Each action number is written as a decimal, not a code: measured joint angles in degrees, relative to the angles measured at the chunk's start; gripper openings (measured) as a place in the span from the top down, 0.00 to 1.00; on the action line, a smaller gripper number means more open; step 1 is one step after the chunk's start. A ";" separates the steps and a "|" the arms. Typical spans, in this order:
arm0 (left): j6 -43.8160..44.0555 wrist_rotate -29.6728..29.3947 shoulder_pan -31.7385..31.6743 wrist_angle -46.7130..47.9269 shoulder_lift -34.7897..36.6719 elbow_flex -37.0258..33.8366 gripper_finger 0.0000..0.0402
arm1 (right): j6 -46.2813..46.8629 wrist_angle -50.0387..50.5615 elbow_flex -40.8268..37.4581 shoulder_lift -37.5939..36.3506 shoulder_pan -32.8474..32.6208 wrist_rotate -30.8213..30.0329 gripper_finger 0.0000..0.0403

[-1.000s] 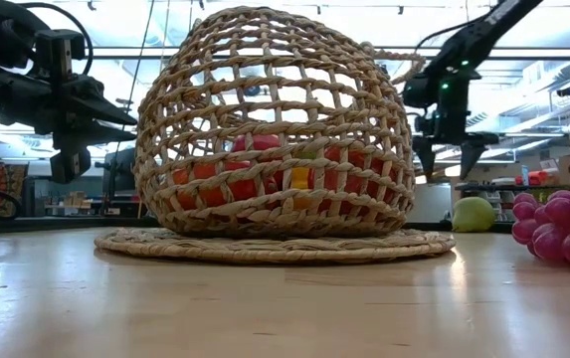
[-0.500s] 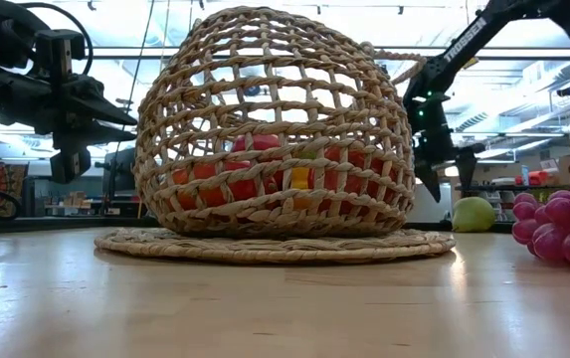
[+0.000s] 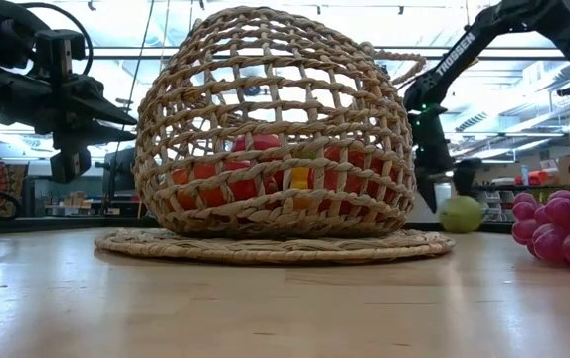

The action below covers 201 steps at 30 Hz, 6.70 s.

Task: Build produce basket
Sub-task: Put the green pear into the basket

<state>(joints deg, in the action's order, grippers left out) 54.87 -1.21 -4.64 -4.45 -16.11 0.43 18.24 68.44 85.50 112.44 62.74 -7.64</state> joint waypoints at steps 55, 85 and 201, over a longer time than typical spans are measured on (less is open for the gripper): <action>-0.04 0.00 0.02 0.00 0.01 0.00 0.77 | 1.74 -31.86 -36.07 -24.92 -12.26 2.47 0.12; -0.02 0.00 0.02 0.00 0.00 -0.01 0.79 | 1.56 -30.77 -24.00 -23.71 -11.49 13.40 0.21; -0.05 0.00 0.00 0.00 0.01 -0.01 0.78 | -42.31 -27.33 25.94 -5.72 -50.01 14.71 0.20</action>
<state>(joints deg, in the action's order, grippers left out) 54.83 -1.21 -4.64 -4.45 -16.10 0.42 -24.08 41.12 111.44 106.72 12.73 7.07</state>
